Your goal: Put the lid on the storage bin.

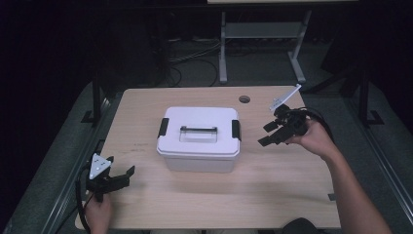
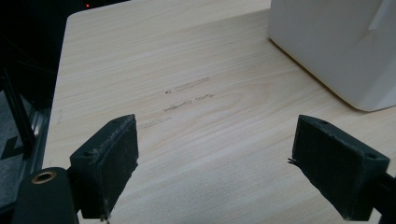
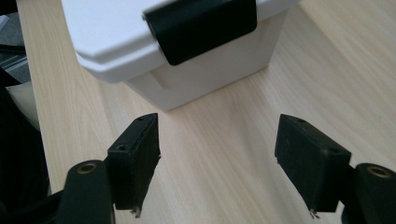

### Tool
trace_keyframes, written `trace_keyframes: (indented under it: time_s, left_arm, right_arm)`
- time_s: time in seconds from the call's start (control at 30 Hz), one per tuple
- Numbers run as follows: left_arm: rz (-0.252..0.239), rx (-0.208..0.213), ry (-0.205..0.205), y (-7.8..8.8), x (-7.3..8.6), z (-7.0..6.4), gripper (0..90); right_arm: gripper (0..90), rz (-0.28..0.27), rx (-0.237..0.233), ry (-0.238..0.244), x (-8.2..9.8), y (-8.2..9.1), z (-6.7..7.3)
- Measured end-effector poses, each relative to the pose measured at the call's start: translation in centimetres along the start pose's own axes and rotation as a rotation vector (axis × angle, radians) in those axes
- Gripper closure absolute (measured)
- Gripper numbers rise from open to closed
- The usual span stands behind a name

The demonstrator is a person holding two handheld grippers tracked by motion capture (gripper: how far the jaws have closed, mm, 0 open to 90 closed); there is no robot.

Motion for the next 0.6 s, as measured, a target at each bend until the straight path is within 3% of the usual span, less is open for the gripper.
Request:
trace_keyframes:
  time_s: [0.6]
  left_arm:
    - [0.002, -0.005, 0.0, 0.1, 0.1, 0.2, 13.7]
  right_arm:
    - [29.8, -0.001, -0.018, -0.072, 3.9, -1.5, -1.1]
Point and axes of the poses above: each handheld gripper's, and its own axes: y roughly backward along the jaws, x roughly out of its underside, z roughly to its left, the point moved 2 cm from there along -y, roughly forward along the jaws, and after that the axes turned 15 degrees about -x, right-handed, at the moved point
